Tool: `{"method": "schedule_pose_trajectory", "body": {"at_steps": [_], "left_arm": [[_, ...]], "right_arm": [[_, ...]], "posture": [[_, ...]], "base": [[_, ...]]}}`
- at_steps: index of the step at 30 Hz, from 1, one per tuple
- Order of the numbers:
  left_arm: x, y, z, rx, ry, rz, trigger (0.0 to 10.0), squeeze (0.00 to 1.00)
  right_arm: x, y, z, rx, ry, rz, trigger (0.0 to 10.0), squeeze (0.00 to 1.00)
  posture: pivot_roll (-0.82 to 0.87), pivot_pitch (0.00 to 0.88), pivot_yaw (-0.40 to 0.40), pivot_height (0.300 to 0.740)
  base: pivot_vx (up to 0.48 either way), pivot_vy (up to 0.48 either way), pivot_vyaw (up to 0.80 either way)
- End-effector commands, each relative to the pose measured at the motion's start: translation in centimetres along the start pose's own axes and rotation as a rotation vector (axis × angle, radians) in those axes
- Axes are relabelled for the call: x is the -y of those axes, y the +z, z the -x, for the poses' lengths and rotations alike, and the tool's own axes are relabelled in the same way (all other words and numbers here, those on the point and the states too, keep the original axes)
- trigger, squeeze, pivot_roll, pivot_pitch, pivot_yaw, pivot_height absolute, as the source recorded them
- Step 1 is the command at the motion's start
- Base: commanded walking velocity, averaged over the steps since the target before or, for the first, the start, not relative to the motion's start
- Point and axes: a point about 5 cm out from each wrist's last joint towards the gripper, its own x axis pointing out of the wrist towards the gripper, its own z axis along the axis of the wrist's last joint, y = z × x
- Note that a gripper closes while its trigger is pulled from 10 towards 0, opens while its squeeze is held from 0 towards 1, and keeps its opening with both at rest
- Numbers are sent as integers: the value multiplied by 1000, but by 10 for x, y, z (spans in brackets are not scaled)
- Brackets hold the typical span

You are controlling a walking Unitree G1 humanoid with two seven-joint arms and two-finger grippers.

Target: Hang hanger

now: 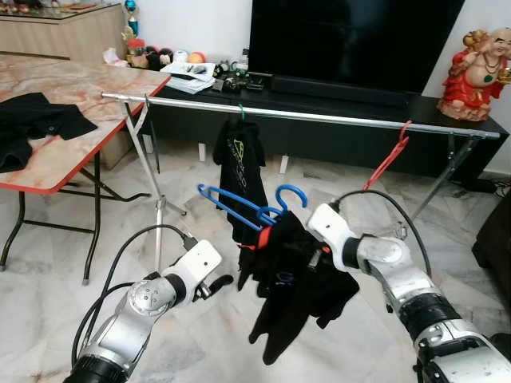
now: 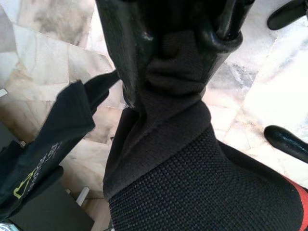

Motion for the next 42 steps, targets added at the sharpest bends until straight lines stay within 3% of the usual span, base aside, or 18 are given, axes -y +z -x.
{"method": "schedule_pose_trajectory", "body": {"at_steps": [1, 7, 9, 13, 42], "left_arm": [[-2, -4, -5, -2, 68, -45, 10000, 0], [1, -7, -12, 21, 111, -60, 10000, 0], [7, -12, -16, 13, 116, -101, 10000, 0], [12, -15, -19, 27, 129, -117, 10000, 0], [13, -16, -21, 44, 138, -134, 10000, 0]], "right_arm": [[4, 28, -4, 80, -3, 36, 0, 0], [-3, 42, -12, 97, 22, 69, 0, 0], [-3, 62, -16, 153, -1, 41, 0, 0], [-7, 78, -19, 194, -10, 25, 0, 0], [-11, 82, -20, 196, -10, 20, 0, 0]], "posture": [[116, 7, -89, 740], [111, 5, -90, 740], [104, 3, -89, 740], [93, 0, -88, 740], [94, 0, -88, 740]], "base": [[0, 0, 0], [0, 0, 0], [0, 0, 0], [0, 0, 0], [0, 0, 0]]}}
